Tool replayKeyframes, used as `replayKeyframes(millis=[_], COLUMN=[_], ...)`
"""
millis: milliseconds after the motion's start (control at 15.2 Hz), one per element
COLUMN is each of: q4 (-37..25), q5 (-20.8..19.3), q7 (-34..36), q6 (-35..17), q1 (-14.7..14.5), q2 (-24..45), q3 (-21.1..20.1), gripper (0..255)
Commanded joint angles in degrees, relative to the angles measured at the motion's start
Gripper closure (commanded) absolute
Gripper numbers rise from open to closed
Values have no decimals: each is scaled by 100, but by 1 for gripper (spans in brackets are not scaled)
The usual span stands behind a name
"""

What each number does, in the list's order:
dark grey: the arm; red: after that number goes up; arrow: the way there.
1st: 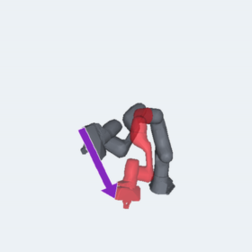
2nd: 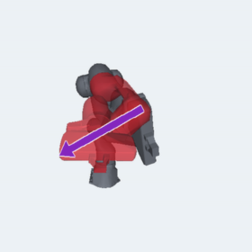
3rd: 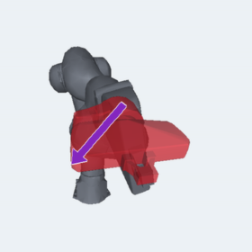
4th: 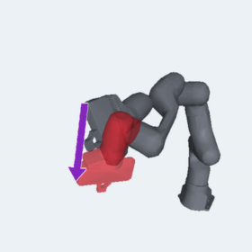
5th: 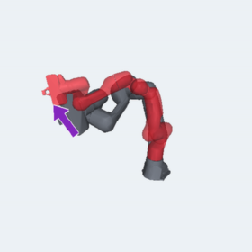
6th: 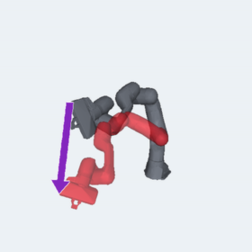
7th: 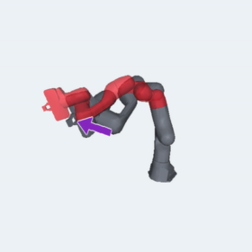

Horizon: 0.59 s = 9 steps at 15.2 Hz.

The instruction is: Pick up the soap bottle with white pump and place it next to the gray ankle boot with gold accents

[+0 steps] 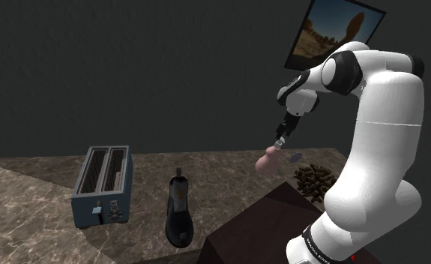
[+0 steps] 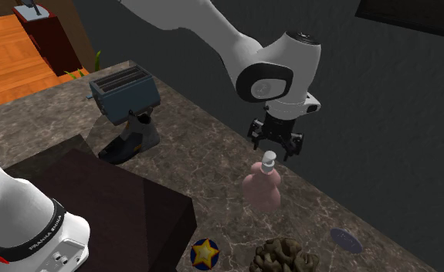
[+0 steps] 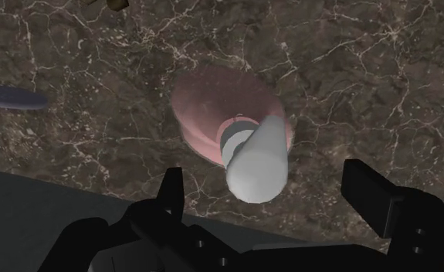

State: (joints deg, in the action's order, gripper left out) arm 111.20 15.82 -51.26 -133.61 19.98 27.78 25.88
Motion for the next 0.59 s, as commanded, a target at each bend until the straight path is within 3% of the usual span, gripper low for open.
replayKeyframes(millis=[0, 528], q4=[-47, -32], q5=[75, 218], q7=[-40, -131], q6=[-94, -342], q1=[42, 118], q2=[149, 397], q3=[-53, -159], gripper=[0, 0])
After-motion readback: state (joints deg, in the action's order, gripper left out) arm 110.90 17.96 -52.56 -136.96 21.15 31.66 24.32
